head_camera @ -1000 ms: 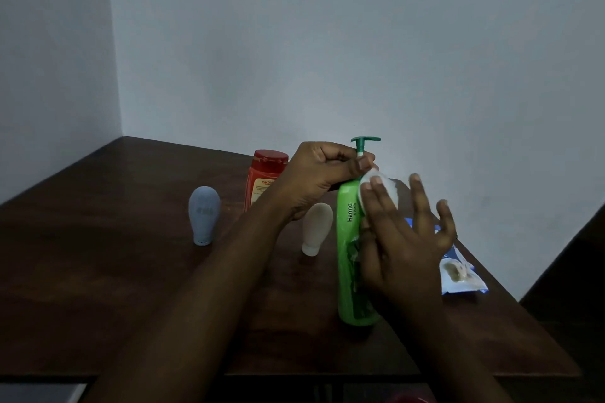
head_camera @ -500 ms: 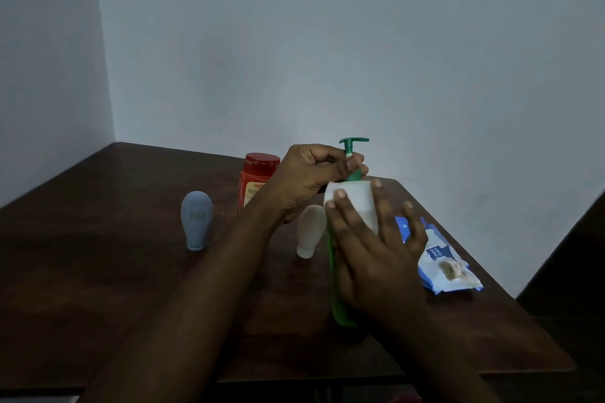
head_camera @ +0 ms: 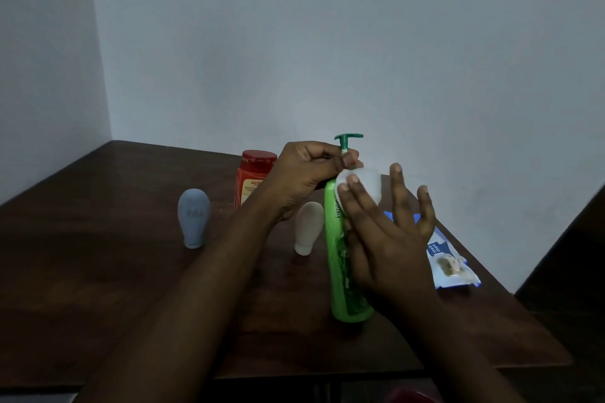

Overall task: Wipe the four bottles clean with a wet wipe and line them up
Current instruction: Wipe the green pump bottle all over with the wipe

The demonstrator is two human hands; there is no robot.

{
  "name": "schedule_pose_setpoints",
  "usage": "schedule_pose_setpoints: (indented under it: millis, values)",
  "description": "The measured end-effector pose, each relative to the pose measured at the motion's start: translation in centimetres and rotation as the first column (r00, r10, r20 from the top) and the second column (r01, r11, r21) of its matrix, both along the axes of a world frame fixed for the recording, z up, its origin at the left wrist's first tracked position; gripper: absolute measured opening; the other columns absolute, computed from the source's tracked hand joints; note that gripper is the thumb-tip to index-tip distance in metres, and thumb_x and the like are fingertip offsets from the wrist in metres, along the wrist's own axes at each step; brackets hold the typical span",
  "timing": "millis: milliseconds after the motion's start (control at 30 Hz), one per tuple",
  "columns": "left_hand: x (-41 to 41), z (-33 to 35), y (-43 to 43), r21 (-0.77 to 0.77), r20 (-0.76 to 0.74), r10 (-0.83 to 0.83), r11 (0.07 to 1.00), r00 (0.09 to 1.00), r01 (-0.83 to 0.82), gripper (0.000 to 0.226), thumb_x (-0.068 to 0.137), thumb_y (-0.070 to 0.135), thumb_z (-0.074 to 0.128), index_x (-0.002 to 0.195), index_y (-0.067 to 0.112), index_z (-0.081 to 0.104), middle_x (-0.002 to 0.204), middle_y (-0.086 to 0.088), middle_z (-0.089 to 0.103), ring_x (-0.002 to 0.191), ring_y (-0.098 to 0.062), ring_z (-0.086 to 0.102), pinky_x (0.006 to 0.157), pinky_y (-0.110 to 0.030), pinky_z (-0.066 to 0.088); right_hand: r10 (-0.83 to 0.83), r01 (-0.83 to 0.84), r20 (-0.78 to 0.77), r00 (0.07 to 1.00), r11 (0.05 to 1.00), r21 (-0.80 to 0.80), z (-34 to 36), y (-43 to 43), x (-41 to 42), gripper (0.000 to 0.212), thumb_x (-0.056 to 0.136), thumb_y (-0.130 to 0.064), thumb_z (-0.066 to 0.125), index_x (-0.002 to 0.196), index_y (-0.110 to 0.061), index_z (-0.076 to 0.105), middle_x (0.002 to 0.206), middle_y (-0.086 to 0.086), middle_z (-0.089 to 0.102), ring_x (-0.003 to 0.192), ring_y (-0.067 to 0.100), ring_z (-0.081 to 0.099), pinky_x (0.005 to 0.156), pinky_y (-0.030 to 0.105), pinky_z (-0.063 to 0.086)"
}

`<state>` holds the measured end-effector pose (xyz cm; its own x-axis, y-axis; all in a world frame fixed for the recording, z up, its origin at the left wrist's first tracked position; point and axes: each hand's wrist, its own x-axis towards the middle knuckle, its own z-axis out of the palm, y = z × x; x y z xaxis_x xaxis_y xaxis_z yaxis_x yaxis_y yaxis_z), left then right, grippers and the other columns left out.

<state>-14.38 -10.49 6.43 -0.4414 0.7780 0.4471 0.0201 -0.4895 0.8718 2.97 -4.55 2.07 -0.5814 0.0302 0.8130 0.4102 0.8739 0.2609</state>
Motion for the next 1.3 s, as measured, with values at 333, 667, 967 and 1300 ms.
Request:
schedule_pose_setpoints:
  millis: [333, 667, 967, 1300]
  values:
    - [0.2, -0.1, 0.0, -0.015, 0.007, 0.004, 1.0, 1.0, -0.004, 0.016, 0.095, 0.013, 0.074, 0.1, -0.002, 0.078, 0.105, -0.022, 0.079, 0.096, -0.027, 0.076, 0.088, -0.036, 0.063, 0.053, -0.19, 0.387, 0.921, 0.926, 0.326, -0.5, 1.0, 3.4, 0.065, 0.083, -0.026, 0.06, 0.146, -0.012, 0.051, 0.157, 0.005, 0.041, 0.146, 0.049, 0.026, 0.108, 0.077, 0.02]
    - [0.2, -0.1, -0.4, 0.024, -0.006, -0.016, 1.0, 1.0, 0.016, 0.014, 0.093, 0.011, 0.074, 0.099, -0.001, 0.078, 0.102, -0.02, 0.08, 0.091, -0.021, 0.076, 0.082, -0.031, 0.062, 0.107, -0.356, 0.539, 0.836, 0.852, 0.384, 2.9, 2.9, 3.3, 0.051, 0.096, -0.021, 0.05, 0.146, -0.012, 0.05, 0.157, 0.007, 0.042, 0.147, 0.047, 0.026, 0.11, 0.072, 0.025]
    - [0.2, -0.1, -0.3, 0.045, -0.025, -0.049, 0.998, 0.999, 0.05, 0.009, 0.095, 0.005, 0.072, 0.099, 0.002, 0.079, 0.106, -0.022, 0.079, 0.106, -0.031, 0.076, 0.098, -0.044, 0.06, 0.044, -0.351, 0.531, 0.846, 0.796, 0.494, 6.4, 3.0, 3.2, 0.054, 0.095, -0.017, 0.053, 0.148, -0.016, 0.047, 0.158, 0.002, 0.042, 0.149, 0.041, 0.026, 0.107, 0.064, 0.034]
    - [0.2, 0.1, -0.2, 0.02, 0.011, -0.005, 1.0, 1.0, 0.005, 0.017, 0.096, 0.004, 0.072, 0.107, -0.009, 0.074, 0.105, -0.023, 0.079, 0.086, -0.019, 0.079, 0.073, -0.024, 0.06, -0.029, -0.572, 0.779, 0.627, 0.661, 0.485, 0.8, 1.9, 6.5, 0.039, 0.104, -0.02, 0.046, 0.142, -0.01, 0.052, 0.153, 0.011, 0.046, 0.15, 0.037, 0.024, 0.117, 0.056, 0.022]
